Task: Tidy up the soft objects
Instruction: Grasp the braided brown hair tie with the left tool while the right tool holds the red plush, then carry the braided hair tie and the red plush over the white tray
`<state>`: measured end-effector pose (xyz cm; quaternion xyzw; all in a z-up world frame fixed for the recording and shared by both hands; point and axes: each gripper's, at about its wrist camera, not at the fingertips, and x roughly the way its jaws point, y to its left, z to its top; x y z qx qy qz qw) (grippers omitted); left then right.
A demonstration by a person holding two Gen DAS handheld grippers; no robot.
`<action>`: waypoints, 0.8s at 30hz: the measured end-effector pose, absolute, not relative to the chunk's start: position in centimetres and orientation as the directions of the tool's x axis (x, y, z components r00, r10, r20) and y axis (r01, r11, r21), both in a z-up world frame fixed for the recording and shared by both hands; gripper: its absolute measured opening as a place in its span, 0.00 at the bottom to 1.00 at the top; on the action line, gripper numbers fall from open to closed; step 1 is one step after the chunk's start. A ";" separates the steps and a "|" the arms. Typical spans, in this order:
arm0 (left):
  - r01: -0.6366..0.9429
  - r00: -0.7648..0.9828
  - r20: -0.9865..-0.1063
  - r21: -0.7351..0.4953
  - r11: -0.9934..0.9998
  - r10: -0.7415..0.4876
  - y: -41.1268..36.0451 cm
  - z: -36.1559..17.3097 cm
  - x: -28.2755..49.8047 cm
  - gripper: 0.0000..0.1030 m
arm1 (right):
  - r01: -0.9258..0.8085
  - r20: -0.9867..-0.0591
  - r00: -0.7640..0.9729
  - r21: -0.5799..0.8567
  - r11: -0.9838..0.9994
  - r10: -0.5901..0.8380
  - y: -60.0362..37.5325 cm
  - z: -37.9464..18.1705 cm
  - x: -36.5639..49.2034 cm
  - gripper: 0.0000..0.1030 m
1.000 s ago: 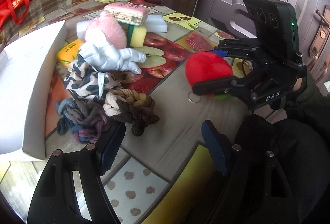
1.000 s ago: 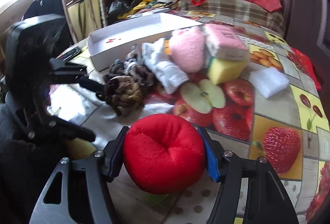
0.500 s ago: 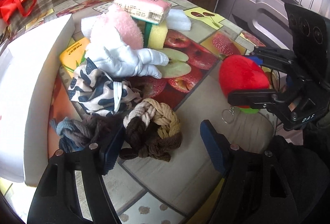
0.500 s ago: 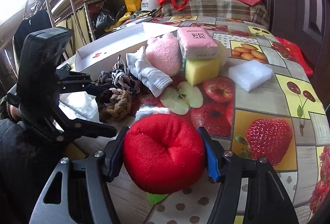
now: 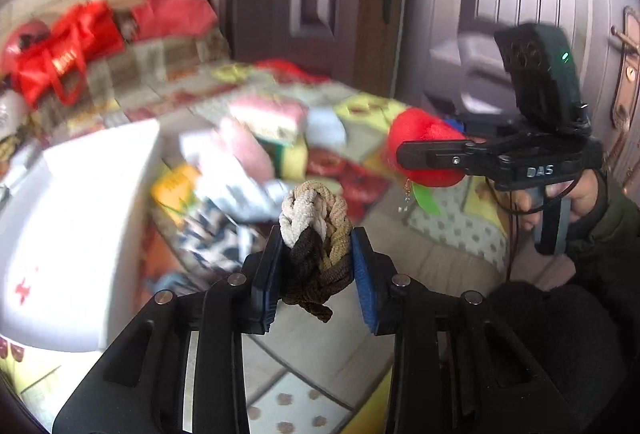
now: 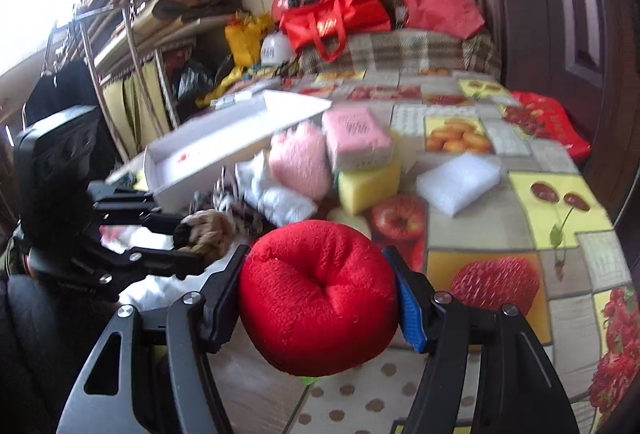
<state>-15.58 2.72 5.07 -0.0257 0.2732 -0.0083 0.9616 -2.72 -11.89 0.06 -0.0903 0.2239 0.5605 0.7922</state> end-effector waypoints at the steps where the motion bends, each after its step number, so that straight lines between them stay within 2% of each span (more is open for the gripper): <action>1: -0.022 0.882 -0.471 -0.066 0.998 -0.012 3.5 5.6 -16.5 0.31 | -0.921 -0.427 0.296 0.110 0.373 0.855 -11.9 0.5 -2.6 0.63; 3: -0.111 0.933 -0.350 -0.058 0.992 0.084 5.0 6.6 -18.7 0.31 | -0.904 -0.354 0.343 0.126 0.408 0.870 -12.1 1.3 -2.3 0.63; 5: -0.224 0.933 -0.288 -0.002 0.975 0.214 6.0 7.0 -20.1 0.31 | -0.885 -0.284 0.393 0.143 0.444 0.875 -12.1 1.7 -1.8 0.64; 7: -0.311 0.910 -0.278 0.028 0.950 0.306 7.2 6.7 -20.7 0.31 | -0.863 -0.239 0.446 0.141 0.485 0.862 -11.7 1.7 -1.4 0.64; 8: -0.330 0.904 -0.285 0.005 0.944 0.318 8.0 6.6 -21.0 0.31 | -0.854 -0.234 0.463 0.141 0.501 0.855 -11.4 1.6 -1.1 0.64; 10: -0.362 0.901 -0.271 -0.044 0.931 0.338 9.3 6.6 -21.8 0.31 | -0.838 -0.261 0.475 0.157 0.522 0.840 -10.5 0.9 -0.6 0.64; 12: -0.404 0.886 -0.261 -0.027 0.914 0.384 9.7 6.6 -22.1 0.31 | -0.836 -0.254 0.472 0.176 0.520 0.844 -10.5 1.1 -0.4 0.64; 24: -0.478 0.859 -0.229 -0.038 0.877 0.458 10.8 6.6 -23.4 0.31 | -0.890 -0.217 0.406 0.125 0.438 0.888 -7.3 1.5 -3.3 0.63</action>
